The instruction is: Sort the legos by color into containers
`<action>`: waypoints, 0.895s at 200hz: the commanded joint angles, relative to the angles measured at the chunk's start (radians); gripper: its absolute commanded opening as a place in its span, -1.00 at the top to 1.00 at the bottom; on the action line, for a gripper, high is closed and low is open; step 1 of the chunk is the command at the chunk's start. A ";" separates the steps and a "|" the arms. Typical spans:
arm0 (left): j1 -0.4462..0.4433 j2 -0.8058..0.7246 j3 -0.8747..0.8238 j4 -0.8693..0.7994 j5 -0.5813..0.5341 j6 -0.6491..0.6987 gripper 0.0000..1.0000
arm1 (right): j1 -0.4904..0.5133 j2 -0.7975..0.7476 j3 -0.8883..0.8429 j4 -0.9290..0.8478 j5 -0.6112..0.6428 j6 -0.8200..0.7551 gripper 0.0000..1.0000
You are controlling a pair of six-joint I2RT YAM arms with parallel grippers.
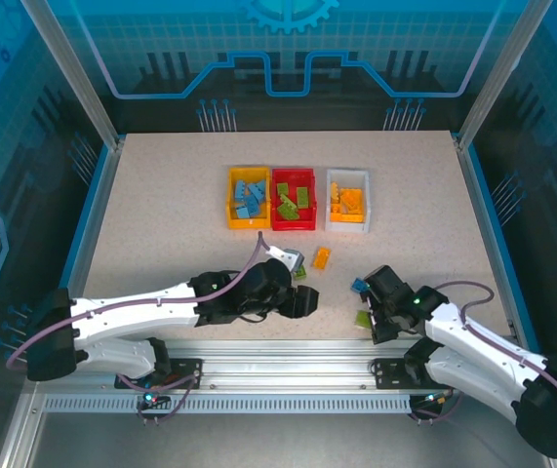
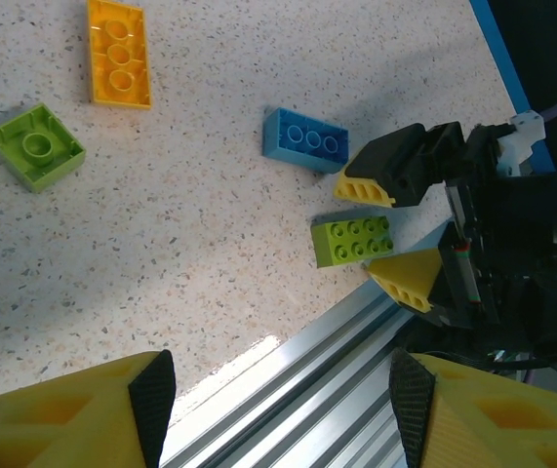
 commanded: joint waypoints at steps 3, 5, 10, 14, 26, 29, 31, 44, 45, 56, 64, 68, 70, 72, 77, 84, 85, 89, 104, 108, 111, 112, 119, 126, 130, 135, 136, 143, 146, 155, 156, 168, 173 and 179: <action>-0.012 0.012 0.034 -0.005 -0.025 0.024 -0.28 | -0.040 0.029 -0.018 0.024 -0.032 0.009 -0.44; -0.012 0.011 0.034 -0.005 -0.026 0.024 -0.28 | -0.043 0.031 -0.019 0.025 -0.036 0.008 -0.43; -0.013 0.010 0.034 -0.005 -0.027 0.024 -0.27 | -0.050 0.037 -0.023 0.029 -0.041 0.006 -0.41; -0.012 0.010 0.035 -0.005 -0.027 0.024 -0.27 | -0.055 0.043 -0.026 0.032 -0.047 0.005 -0.38; -0.014 0.006 0.037 -0.006 -0.031 0.025 -0.27 | -0.060 0.050 -0.034 0.043 -0.049 0.005 -0.29; -0.013 0.005 0.039 -0.008 -0.032 0.026 -0.27 | -0.061 0.052 -0.034 0.044 -0.047 0.006 -0.25; -0.013 0.004 0.039 -0.009 -0.034 0.026 -0.27 | -0.061 0.052 -0.034 0.044 -0.047 0.007 -0.24; -0.012 -0.003 0.042 -0.016 -0.043 0.028 -0.26 | -0.062 0.062 -0.030 0.046 -0.035 0.005 -0.15; -0.013 -0.004 0.042 -0.017 -0.044 0.028 -0.26 | -0.062 0.063 -0.030 0.046 -0.034 0.005 -0.15; -0.012 -0.013 0.042 -0.024 -0.057 0.027 -0.26 | -0.066 0.078 -0.028 0.052 -0.030 0.002 -0.06; -0.012 -0.021 0.040 -0.032 -0.067 0.024 -0.26 | -0.068 0.091 -0.030 0.063 -0.030 -0.001 0.05; -0.013 -0.026 0.040 -0.036 -0.073 0.022 -0.27 | -0.068 0.098 -0.030 0.068 -0.030 -0.004 0.13; -0.013 -0.029 0.040 -0.038 -0.076 0.020 -0.27 | -0.068 0.102 -0.030 0.072 -0.030 -0.005 0.16; -0.013 -0.030 0.040 -0.041 -0.080 0.018 -0.27 | -0.068 0.104 -0.030 0.076 -0.029 -0.007 0.19; -0.012 -0.037 0.039 -0.049 -0.091 0.014 -0.28 | -0.068 0.113 -0.029 0.081 -0.031 -0.011 0.26; -0.008 -0.048 0.037 -0.056 -0.102 0.010 -0.28 | -0.069 0.119 -0.024 0.083 -0.031 -0.020 0.31; -0.009 -0.049 0.038 -0.057 -0.103 0.010 -0.28 | -0.069 0.119 -0.022 0.083 -0.031 -0.022 0.32; -0.007 -0.059 0.037 -0.060 -0.106 0.010 -0.29 | -0.069 0.120 -0.018 0.082 -0.030 -0.031 0.35; 0.019 -0.094 0.046 -0.089 -0.111 0.008 -0.31 | -0.061 0.096 0.033 0.038 0.009 -0.090 0.52; 0.030 -0.106 0.050 -0.095 -0.106 0.008 -0.32 | -0.055 0.084 0.052 0.026 0.030 -0.111 0.56; 0.041 -0.114 0.053 -0.104 -0.104 0.008 -0.32 | -0.051 0.075 0.069 0.015 0.049 -0.131 0.59; 0.043 -0.117 0.054 -0.107 -0.103 0.008 -0.32 | -0.050 0.071 0.074 0.011 0.058 -0.137 0.60; 0.066 -0.137 0.065 -0.130 -0.101 0.008 -0.33 | -0.034 0.053 0.123 -0.017 0.102 -0.192 0.64; 0.094 -0.153 0.078 -0.158 -0.097 0.010 -0.33 | -0.012 0.043 0.176 -0.044 0.151 -0.239 0.65; 0.109 -0.167 0.083 -0.173 -0.090 0.013 -0.33 | 0.002 0.043 0.207 -0.056 0.176 -0.273 0.65; 0.132 -0.182 0.090 -0.185 -0.082 0.018 -0.34 | 0.019 0.048 0.244 -0.063 0.202 -0.318 0.64; 0.137 -0.183 0.091 -0.189 -0.082 0.018 -0.34 | 0.021 0.051 0.251 -0.063 0.207 -0.330 0.64; 0.166 -0.204 0.100 -0.208 -0.075 0.022 -0.35 | 0.043 0.072 0.307 -0.064 0.229 -0.397 0.64; 0.181 -0.211 0.102 -0.215 -0.072 0.022 -0.36 | 0.049 0.086 0.331 -0.061 0.235 -0.428 0.64; 0.226 -0.228 0.114 -0.241 -0.053 0.022 -0.37 | 0.065 0.138 0.402 -0.038 0.236 -0.534 0.62; 0.232 -0.229 0.116 -0.244 -0.049 0.023 -0.37 | 0.067 0.147 0.409 -0.035 0.236 -0.545 0.62; 0.295 -0.234 0.139 -0.279 -0.015 0.023 -0.37 | 0.077 0.252 0.523 -0.009 0.220 -0.683 0.58; 0.317 -0.233 0.149 -0.291 -0.003 0.024 -0.37 | 0.079 0.301 0.575 0.000 0.208 -0.742 0.59; 0.339 -0.231 0.159 -0.300 0.010 0.025 -0.37 | 0.081 0.363 0.637 0.004 0.203 -0.815 0.59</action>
